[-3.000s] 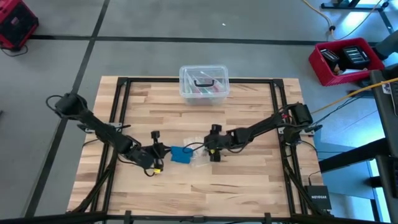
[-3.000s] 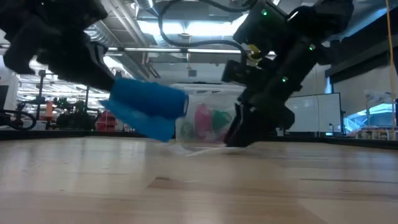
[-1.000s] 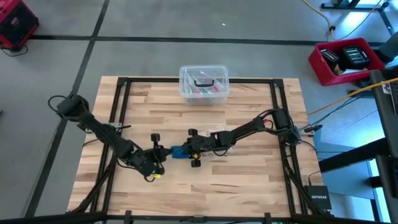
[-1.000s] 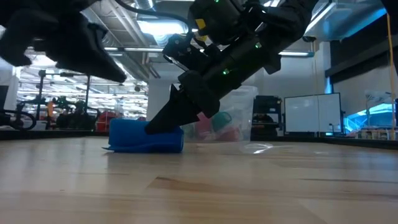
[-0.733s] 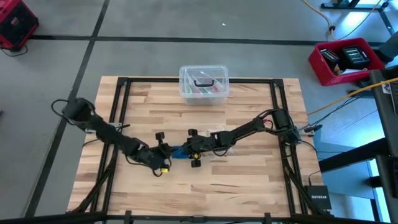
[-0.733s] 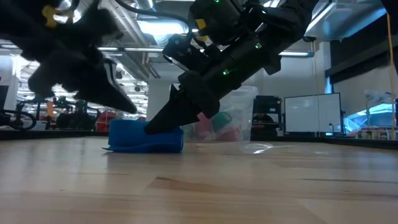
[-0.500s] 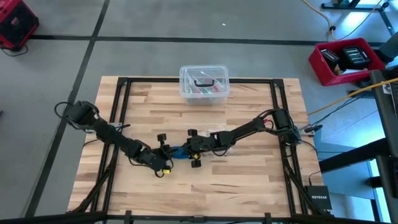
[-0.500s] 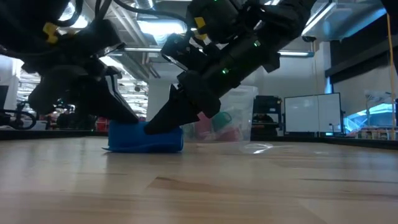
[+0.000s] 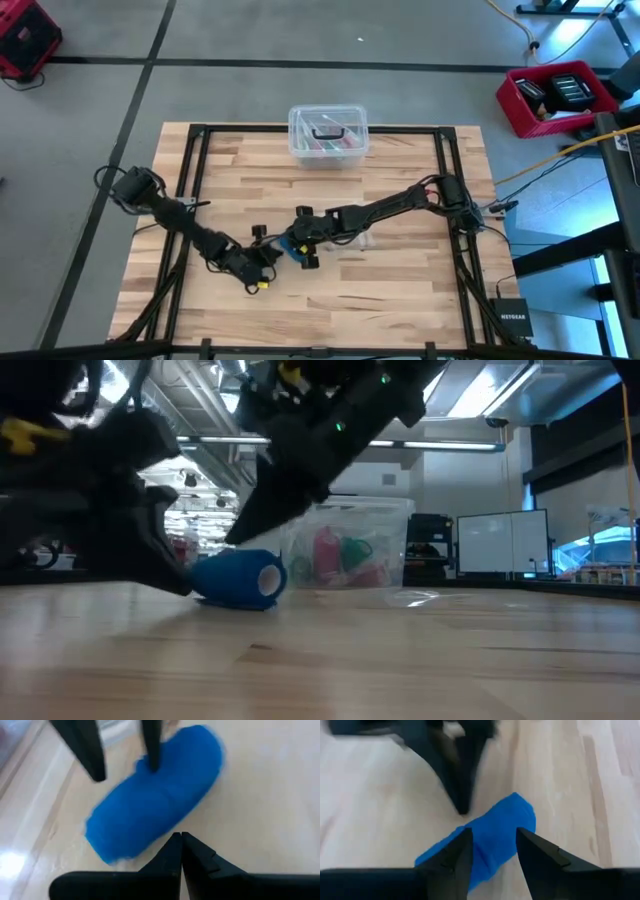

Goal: Roll bandage
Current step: Roll the blue bandage

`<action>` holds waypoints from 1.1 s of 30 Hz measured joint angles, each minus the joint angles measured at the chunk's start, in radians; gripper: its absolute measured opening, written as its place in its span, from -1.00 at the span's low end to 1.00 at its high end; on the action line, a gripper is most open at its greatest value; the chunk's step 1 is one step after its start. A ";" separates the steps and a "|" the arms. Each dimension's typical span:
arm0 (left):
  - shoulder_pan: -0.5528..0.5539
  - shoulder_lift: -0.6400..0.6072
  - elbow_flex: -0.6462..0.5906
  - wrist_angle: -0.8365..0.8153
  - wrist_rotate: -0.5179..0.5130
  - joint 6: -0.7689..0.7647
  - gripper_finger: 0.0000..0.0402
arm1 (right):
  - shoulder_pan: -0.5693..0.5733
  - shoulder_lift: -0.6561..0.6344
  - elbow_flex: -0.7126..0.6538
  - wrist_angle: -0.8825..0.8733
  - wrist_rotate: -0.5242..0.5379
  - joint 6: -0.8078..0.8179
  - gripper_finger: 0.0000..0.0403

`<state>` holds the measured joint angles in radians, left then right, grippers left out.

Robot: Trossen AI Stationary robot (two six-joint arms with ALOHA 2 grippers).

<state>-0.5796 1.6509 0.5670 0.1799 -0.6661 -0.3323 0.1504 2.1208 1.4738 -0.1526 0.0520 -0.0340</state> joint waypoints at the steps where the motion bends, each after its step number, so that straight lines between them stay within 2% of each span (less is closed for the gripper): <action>1: -0.002 0.000 0.000 0.000 -0.002 -0.002 -0.99 | 0.000 0.008 0.000 0.005 0.009 0.003 -0.25; 9: -0.006 -0.024 0.002 0.000 -0.014 0.056 -0.99 | 0.002 0.093 0.009 0.057 0.002 0.024 -0.25; 21: -0.007 -0.196 0.024 -0.109 -0.053 0.141 -0.99 | 0.007 0.158 0.009 0.140 -0.038 0.053 -0.25; 27: -0.007 -0.197 0.024 -0.141 -0.054 0.125 -0.99 | 0.008 0.156 0.008 0.144 -0.028 0.051 -0.25; 33: -0.007 -0.199 0.041 -0.140 -0.055 0.137 -0.99 | 0.007 0.083 -0.001 0.100 0.002 0.032 -0.25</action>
<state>-0.5861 1.4516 0.6083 0.0395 -0.7212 -0.1956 0.1577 2.2043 1.4732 -0.0522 0.0541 -0.0018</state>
